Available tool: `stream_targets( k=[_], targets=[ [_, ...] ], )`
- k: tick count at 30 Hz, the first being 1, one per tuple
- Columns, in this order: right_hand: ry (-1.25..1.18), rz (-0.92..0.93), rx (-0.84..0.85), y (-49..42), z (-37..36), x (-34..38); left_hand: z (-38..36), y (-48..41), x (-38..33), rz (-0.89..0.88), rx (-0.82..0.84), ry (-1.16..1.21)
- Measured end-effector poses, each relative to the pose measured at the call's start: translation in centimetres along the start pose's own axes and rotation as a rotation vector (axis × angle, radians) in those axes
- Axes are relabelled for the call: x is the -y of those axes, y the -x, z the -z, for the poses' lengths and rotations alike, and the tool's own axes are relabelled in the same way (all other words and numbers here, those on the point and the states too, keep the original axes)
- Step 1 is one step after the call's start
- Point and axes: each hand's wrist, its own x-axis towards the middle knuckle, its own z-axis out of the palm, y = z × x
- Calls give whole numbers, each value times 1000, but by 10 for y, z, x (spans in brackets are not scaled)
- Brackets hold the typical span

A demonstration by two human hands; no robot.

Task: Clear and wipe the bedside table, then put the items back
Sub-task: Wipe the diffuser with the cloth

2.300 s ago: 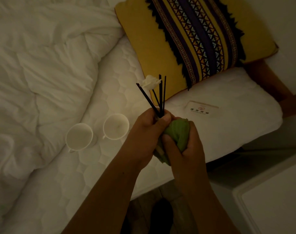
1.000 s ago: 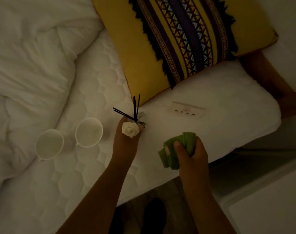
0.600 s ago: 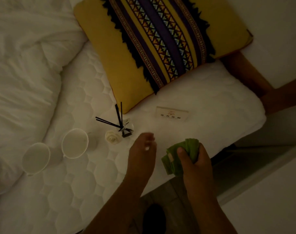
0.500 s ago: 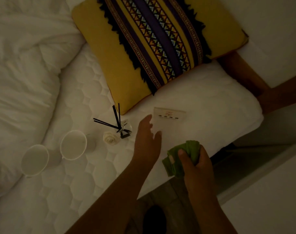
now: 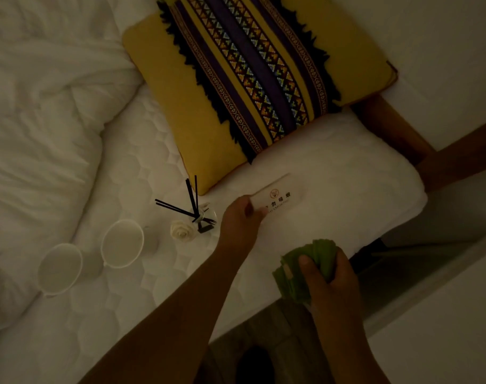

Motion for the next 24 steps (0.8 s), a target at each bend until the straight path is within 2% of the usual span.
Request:
stream_targets(
  k=[5, 8, 11, 16, 24],
  targets=[
    [181, 184, -15, 0, -10, 18, 17, 45, -11, 99, 130, 331],
    [279, 385, -31, 0, -25, 31, 26, 71, -16, 67, 226, 395],
    [343, 475, -31, 3, -42, 33, 35, 91, -22, 59, 294, 465],
    [536, 543, -161, 12, -61, 26, 48, 113, -24, 42, 325, 506],
    [496, 626, -223, 8, -56, 23, 72, 122, -7, 108, 230, 614]
  ],
)
